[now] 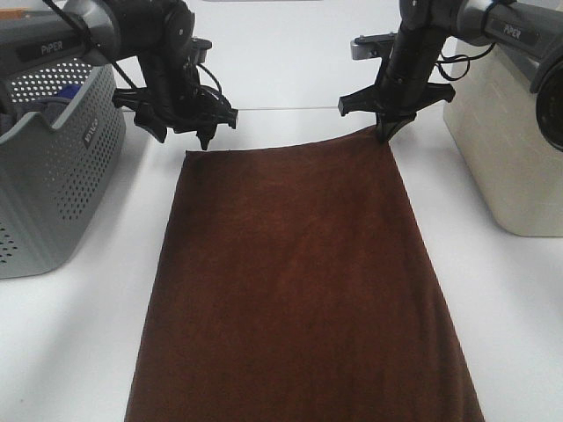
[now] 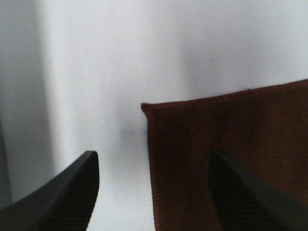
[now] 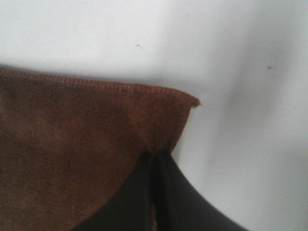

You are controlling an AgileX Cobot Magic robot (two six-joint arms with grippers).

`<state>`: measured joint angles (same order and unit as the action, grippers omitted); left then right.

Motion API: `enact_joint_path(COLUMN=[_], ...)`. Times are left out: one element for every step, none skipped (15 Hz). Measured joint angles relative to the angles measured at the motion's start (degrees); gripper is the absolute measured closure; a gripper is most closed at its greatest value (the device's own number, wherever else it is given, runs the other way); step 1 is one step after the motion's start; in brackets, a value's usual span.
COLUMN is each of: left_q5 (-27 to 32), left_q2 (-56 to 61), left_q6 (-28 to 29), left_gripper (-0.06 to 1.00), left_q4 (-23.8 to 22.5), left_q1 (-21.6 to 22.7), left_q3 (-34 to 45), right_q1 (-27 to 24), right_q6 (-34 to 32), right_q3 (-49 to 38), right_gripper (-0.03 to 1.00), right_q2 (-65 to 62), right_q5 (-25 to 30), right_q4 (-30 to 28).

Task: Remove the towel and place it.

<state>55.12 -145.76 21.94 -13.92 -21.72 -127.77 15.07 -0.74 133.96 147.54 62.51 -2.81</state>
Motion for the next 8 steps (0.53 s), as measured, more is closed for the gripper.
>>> enact_joint_path(left_q5=[0.0, 0.0, 0.0, 0.0, -0.06, -0.06, -0.23, -0.23], left_q2=[-0.74, -1.15, -1.49, -1.83, -2.18, -2.18, -3.44, -3.44], left_q6=[0.0, 0.0, 0.17, 0.29, 0.4, 0.4, 0.57, 0.57], left_gripper=[0.32, 0.33, 0.35, 0.37, 0.39, 0.39, 0.44, 0.44], left_q4=[0.86, 1.72, 2.46, 2.69, 2.69, 2.69, 3.15, 3.15], left_q1=[0.52, 0.92, 1.38, 1.6, 1.6, 1.6, 1.6, 1.6], left_q3=[0.0, 0.0, 0.0, 0.0, 0.0, 0.0, 0.0, 0.0], right_q1=[0.0, 0.0, 0.0, 0.0, 0.0, 0.0, 0.0, 0.0], right_q6=[0.0, 0.0, 0.0, 0.0, 0.0, 0.0, 0.0, 0.0], right_q3=[0.0, 0.0, 0.0, 0.0, 0.0, 0.0, 0.0, 0.0], right_gripper=[0.97, 0.97, 0.97, 0.97, 0.97, 0.97, 0.97, 0.97], right_q2=[0.0, 0.0, 0.0, 0.0, 0.0, 0.0, 0.0, 0.0], right_q5=[0.0, 0.0, 0.0, 0.0, -0.06, -0.06, -0.4, -0.4], right_q4=[0.0, 0.0, 0.0, 0.0, 0.0, 0.0, 0.11, 0.11])
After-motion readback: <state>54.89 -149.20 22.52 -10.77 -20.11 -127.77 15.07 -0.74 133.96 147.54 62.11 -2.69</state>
